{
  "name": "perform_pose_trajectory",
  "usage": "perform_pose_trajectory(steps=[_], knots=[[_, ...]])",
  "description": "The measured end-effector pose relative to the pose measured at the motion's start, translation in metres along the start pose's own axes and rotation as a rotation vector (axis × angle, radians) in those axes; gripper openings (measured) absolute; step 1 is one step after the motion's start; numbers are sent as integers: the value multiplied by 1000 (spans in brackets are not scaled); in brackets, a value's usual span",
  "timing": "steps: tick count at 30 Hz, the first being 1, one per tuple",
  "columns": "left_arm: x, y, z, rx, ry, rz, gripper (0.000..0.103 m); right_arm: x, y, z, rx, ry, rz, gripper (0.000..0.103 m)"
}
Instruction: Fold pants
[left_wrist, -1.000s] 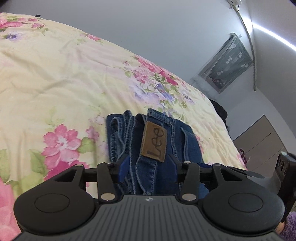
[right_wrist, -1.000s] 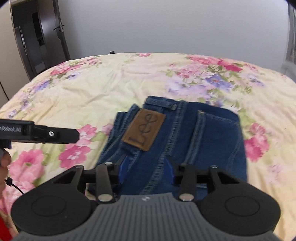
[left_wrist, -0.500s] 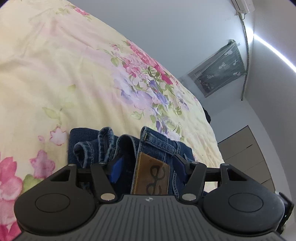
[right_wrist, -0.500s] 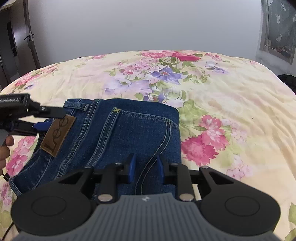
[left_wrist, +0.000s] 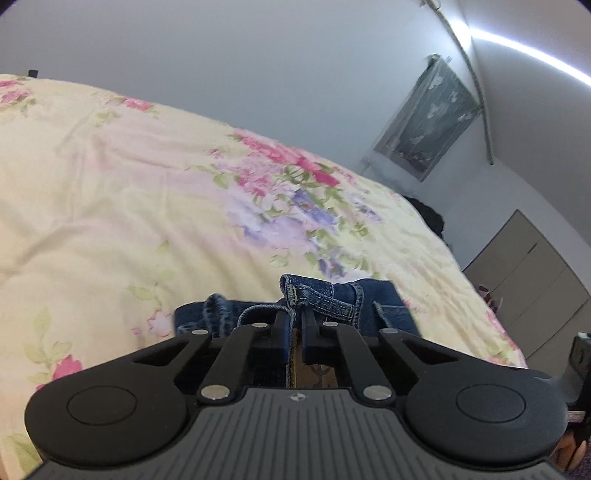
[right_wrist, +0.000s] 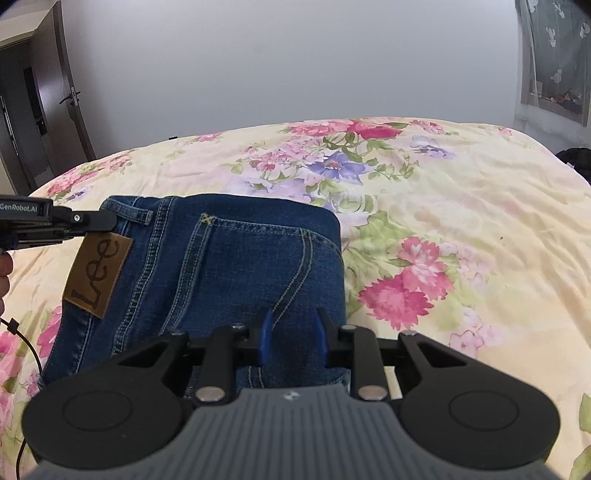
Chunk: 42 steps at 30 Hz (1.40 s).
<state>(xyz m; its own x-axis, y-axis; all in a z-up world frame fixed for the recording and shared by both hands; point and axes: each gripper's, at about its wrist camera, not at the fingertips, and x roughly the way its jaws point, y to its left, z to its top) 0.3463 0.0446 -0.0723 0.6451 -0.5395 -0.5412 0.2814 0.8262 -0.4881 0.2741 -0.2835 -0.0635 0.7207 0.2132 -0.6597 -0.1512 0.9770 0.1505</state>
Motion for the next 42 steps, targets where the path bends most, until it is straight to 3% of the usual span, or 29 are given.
perform_pose_trajectory(steps=[2,7,11,15,18,20,25,31,36,40,42], knots=[[12,13,-6,-5,26,57,6,5,3,-3,-4,4,8,20],[36,26,-11,4,61,96,6,33,16,-5,-22,62,35,20],[47,38,-13,-24,85,83,7,61,19,-8,-50,119,8,20],[43,34,-14,8,92,96,7,56,16,3,-36,147,23,19],[43,37,-14,-3,94,89,8,40,12,19,-32,90,43,13],[44,37,-15,-1,87,90,9,43,7,35,-51,49,-13,14],[45,39,-16,3,84,84,11,92,-12,58,35,111,-17,9],[51,42,-17,3,81,70,13,133,-20,51,51,149,-47,5],[49,43,-18,-3,82,66,13,128,-24,55,100,140,-29,5],[47,47,-19,-16,81,55,13,110,-28,67,131,54,-30,5],[48,46,-20,-19,75,57,13,118,-31,71,151,71,-36,5]])
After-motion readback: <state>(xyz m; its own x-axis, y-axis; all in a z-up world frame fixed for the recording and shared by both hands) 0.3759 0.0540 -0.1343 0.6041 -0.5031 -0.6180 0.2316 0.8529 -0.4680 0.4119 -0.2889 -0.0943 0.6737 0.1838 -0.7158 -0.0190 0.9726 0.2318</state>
